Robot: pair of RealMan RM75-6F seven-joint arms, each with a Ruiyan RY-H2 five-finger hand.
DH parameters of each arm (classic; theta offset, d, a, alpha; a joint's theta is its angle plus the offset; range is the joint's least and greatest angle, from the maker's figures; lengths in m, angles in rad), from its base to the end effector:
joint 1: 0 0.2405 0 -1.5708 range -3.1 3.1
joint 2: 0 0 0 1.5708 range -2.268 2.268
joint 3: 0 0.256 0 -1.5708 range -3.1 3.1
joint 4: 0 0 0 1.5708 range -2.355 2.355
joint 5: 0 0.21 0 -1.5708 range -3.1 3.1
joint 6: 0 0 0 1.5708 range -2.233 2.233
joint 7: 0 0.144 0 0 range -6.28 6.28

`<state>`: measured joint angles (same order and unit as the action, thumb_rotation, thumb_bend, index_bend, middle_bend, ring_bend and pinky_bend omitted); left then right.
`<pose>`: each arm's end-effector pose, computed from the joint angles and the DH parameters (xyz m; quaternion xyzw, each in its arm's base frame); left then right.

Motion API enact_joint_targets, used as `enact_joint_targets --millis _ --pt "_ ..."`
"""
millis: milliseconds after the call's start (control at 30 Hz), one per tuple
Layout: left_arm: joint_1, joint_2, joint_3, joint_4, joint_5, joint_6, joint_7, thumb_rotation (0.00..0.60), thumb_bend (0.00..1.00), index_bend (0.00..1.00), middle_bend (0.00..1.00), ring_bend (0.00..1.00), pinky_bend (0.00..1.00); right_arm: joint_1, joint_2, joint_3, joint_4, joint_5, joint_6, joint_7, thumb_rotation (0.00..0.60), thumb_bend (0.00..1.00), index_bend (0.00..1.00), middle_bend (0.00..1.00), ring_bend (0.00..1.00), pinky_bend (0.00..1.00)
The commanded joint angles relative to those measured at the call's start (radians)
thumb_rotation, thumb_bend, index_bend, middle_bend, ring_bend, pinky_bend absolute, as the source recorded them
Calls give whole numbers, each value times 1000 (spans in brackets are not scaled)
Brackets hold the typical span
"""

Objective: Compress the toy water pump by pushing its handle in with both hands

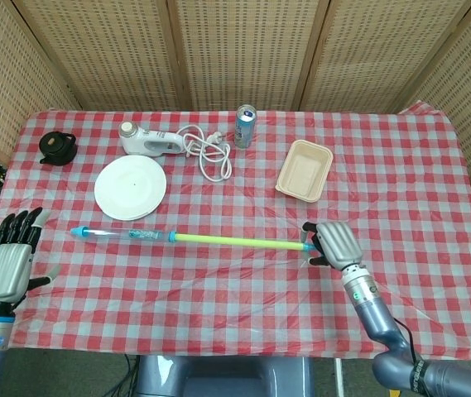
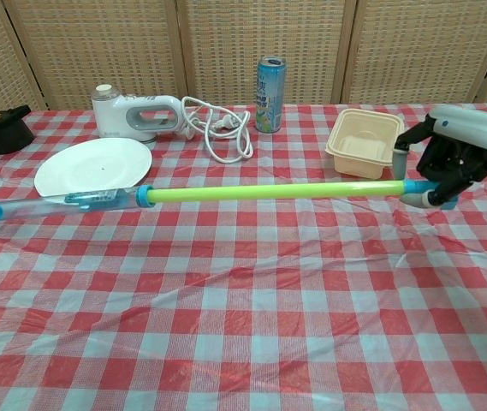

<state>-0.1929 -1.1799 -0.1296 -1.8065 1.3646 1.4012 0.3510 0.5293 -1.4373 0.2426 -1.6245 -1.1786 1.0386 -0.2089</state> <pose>-0.2564 0.2213 0.1295 -0.6128 -0.3658 -0.3678 0.5962 -0.1844 -0.3162 0.0318 0.6562 -0.4547 0.4203 0.4313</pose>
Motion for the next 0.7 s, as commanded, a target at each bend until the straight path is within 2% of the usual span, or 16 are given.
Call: enact_joint_targets --millis 33,367,433,533,600,700 --pt "-32 13 -24 -30 -37 -35 38 600 195 0 0 0 0 12 18 14 -14 13 -12 10 600 523 817 1000 949 487" --pt "-141 13 -97 -61 -195 -147 135 600 206 22 0 1 0 42 71 44 -18 50 -46 45 600 521 820 1000 949 487" --pt "-169 8 -117 -49 -239 -168 155 600 209 43 32 38 8 46 78 48 -15 54 -51 55 600 521 820 1000 949 487" --pt "-206 1 -140 -32 -289 -186 192 600 215 119 235 233 160 52 84 50 -9 56 -56 71 600 521 821 1000 949 487" --pt "-230 -4 -153 -20 -319 -196 210 600 221 188 418 403 316 55 89 49 -4 59 -62 80 600 520 821 1000 949 487" --pt "-257 -4 -165 -11 -358 -223 211 600 225 246 613 563 460 61 94 49 1 63 -66 87 600 521 821 1000 949 487"
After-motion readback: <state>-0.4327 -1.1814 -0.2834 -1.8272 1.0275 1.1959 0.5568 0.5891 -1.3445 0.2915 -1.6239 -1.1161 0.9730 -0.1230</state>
